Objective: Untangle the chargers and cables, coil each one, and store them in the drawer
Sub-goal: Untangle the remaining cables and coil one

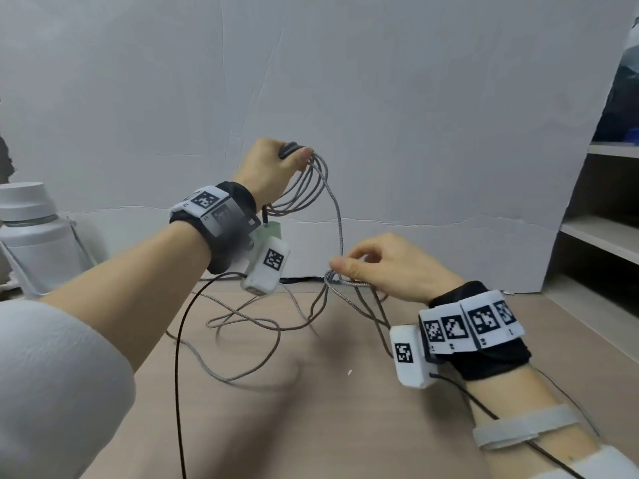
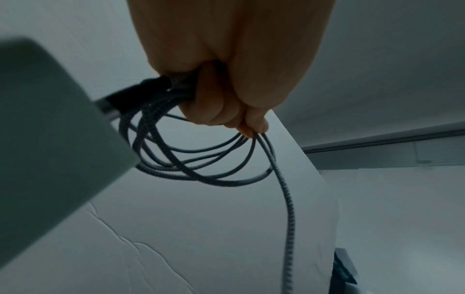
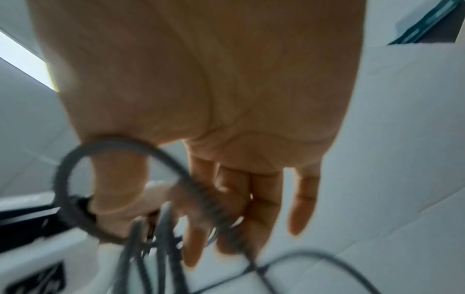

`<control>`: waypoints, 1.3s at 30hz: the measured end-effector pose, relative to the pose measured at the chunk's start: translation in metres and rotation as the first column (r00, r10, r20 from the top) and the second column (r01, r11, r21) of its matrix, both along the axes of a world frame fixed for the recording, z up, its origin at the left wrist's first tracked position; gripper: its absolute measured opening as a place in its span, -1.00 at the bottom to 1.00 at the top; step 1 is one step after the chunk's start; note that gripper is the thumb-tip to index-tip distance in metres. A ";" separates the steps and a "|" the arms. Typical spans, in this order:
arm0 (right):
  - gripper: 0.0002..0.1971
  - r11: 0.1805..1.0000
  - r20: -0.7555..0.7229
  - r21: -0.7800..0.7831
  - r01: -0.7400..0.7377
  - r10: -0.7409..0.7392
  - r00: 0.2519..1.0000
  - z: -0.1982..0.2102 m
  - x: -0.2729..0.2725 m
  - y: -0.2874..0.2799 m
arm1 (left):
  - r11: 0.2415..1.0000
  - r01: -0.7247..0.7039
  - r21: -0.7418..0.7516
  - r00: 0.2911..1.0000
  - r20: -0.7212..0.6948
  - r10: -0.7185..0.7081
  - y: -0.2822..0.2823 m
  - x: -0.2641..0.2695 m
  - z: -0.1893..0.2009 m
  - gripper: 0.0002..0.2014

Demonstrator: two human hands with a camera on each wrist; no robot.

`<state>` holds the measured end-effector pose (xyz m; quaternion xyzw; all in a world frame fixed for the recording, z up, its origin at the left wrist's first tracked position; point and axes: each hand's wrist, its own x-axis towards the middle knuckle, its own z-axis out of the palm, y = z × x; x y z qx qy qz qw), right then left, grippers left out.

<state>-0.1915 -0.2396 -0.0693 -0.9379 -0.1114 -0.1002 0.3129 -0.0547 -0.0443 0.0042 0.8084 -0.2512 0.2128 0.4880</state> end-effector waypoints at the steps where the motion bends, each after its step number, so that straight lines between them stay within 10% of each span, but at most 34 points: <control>1: -0.49 1.000 0.032 -0.003 -0.023 0.023 0.999 -0.004 0.004 0.004 | 0.999 0.024 -0.033 1.000 -0.013 -0.025 -0.001 0.000 0.002 -0.67; 12: -0.75 0.955 0.223 0.048 0.293 -0.296 0.929 -0.025 0.032 -0.019 | 0.961 -0.143 -0.236 0.990 -0.051 0.134 0.017 0.027 0.007 -0.63; 17: -0.77 0.906 0.190 -0.251 0.342 -0.300 0.935 -0.020 0.024 -0.040 | 0.834 -0.475 -0.279 0.879 -0.189 0.437 0.043 0.053 0.001 -0.67; 24: -0.54 0.783 0.069 -0.271 0.560 -0.565 0.822 -0.027 0.027 -0.063 | 0.721 -0.621 -0.307 0.784 -0.246 0.570 0.062 0.055 0.002 -0.62; 28: -0.35 0.832 -0.052 -0.206 0.516 -0.536 0.843 -0.015 0.020 -0.062 | 0.852 -0.466 -0.240 0.885 -0.149 0.442 0.043 0.048 0.000 -0.65; 33: -0.61 0.819 0.330 0.110 0.563 -0.565 0.757 0.005 0.010 -0.041 | 0.955 -0.190 -0.228 0.981 -0.019 0.191 0.018 0.020 0.011 -0.68; 39: -0.39 0.971 0.185 0.189 0.148 -0.183 0.965 -0.019 0.033 0.004 | 0.930 0.227 -0.290 0.968 -0.040 -0.249 -0.002 -0.012 0.028 -0.64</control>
